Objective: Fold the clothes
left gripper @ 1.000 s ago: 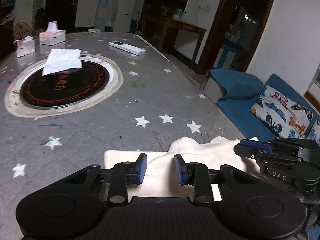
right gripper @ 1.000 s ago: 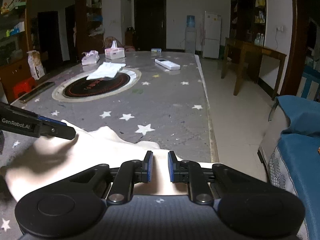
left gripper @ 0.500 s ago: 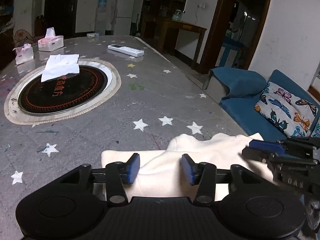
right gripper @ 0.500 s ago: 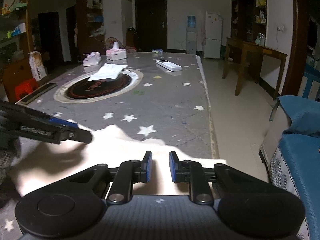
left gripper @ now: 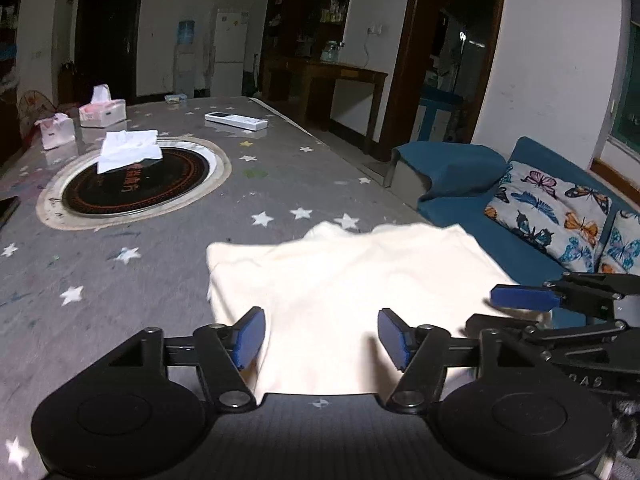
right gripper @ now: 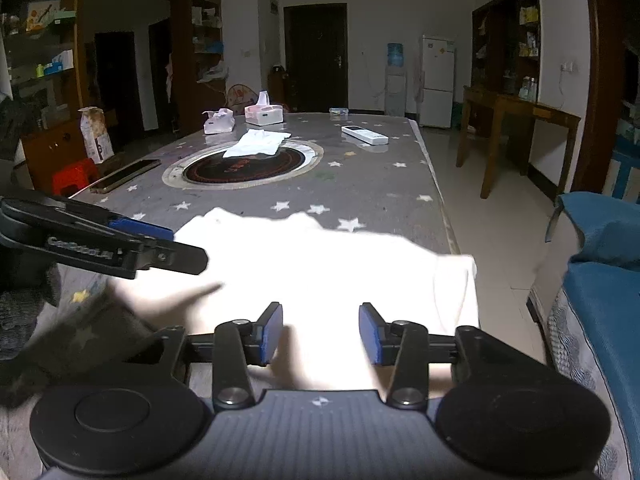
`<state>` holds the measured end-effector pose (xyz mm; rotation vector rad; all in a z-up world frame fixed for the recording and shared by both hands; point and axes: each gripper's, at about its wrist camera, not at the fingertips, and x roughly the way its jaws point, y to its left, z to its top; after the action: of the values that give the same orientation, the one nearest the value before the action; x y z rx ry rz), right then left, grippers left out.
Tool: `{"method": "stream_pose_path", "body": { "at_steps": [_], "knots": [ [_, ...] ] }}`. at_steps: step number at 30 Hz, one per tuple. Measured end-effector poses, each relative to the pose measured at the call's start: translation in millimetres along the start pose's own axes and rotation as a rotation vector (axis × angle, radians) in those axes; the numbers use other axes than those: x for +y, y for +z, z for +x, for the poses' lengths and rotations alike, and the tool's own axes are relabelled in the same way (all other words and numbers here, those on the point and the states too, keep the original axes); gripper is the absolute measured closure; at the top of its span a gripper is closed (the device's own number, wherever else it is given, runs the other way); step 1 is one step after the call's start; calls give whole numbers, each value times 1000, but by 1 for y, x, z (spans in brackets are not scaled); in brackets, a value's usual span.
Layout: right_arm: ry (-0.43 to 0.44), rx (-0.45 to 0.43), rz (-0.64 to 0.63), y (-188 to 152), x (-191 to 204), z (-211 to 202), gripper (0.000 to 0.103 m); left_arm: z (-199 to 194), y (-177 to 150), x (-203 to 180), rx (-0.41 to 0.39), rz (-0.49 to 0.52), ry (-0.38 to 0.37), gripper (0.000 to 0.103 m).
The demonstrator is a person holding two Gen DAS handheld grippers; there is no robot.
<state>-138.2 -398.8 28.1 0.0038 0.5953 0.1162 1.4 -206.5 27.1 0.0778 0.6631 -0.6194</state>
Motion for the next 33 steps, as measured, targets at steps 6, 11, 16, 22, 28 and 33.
{"method": "stream_pose_path", "body": {
  "at_steps": [6,11,16,22,28,33],
  "knots": [
    [-22,-18,-1,-12,5,-10,55,3,-18,7,37,-33,19,33],
    [-63,-61,18,-10,2,-22,55,-3,-18,9,23,-37,21,33],
    [-95,-6,54,-21,-15,-10,54,-2,-24,6,18,-14,33,33],
    [-101,-28,73,-22,-16,-18,53,-10,-23,7,19,-50,24,25],
    [-131,-9,37,-29,-9,-12,50,-14,-28,7,27,-59,40,23],
    [-121,-28,39,-26,-3,-21,38,-24,-29,7,15,-59,42,15]
  ]
}}
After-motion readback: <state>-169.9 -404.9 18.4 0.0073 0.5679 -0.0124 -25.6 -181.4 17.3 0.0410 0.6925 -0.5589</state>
